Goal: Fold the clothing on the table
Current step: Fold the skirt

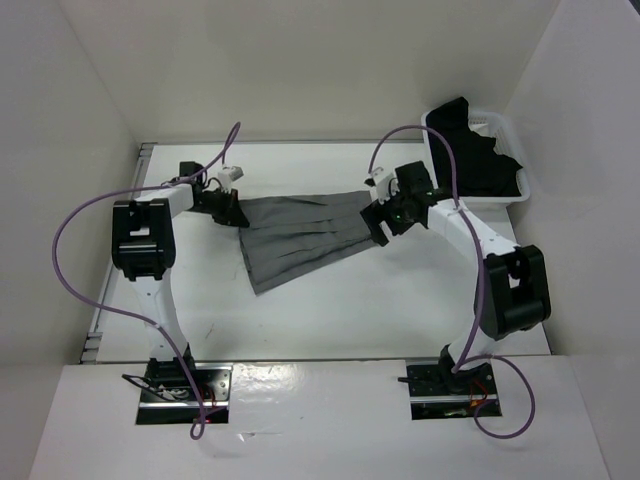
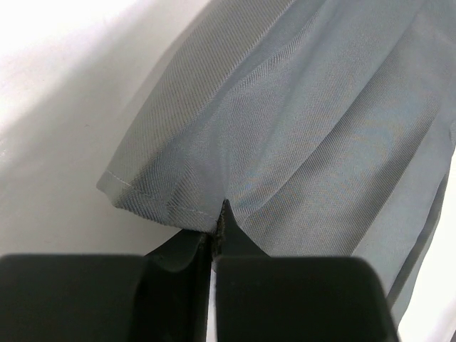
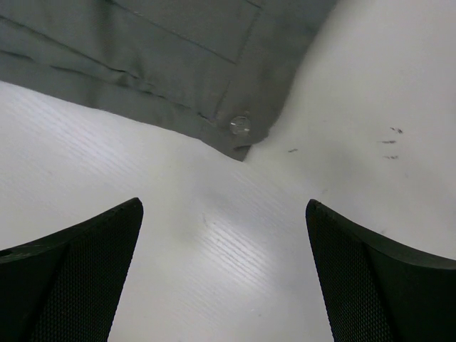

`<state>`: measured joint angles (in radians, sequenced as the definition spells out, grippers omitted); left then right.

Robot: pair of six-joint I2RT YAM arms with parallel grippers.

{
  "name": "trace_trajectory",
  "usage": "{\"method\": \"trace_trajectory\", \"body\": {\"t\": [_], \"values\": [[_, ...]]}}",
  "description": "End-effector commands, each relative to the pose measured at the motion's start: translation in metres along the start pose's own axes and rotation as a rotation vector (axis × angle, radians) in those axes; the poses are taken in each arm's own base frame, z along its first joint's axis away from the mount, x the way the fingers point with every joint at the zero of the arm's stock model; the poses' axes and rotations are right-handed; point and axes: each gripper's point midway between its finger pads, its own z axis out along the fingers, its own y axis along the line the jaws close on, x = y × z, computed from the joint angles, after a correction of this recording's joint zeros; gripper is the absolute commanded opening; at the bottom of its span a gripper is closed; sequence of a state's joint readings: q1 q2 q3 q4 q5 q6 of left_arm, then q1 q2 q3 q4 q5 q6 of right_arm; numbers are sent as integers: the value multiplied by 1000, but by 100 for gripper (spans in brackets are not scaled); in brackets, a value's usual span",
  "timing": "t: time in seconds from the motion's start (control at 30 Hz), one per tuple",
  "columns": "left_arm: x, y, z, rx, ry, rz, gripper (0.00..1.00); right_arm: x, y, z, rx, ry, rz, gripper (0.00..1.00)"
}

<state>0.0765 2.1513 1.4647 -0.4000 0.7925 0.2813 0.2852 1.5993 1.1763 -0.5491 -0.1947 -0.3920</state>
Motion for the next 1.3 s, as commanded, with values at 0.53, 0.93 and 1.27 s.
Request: {"method": "trace_trajectory", "body": {"t": [0.53,0.93,1.27], "values": [[28,-19,-16,10,63,-7,0,24,-12,72,-329,54,285,97],[30,-22,-17,22,65,4,0,14,-7,85,-405,28,304,97],[32,-23,-18,25,71,6,0,-2,-13,101,-408,2,321,95]]}}
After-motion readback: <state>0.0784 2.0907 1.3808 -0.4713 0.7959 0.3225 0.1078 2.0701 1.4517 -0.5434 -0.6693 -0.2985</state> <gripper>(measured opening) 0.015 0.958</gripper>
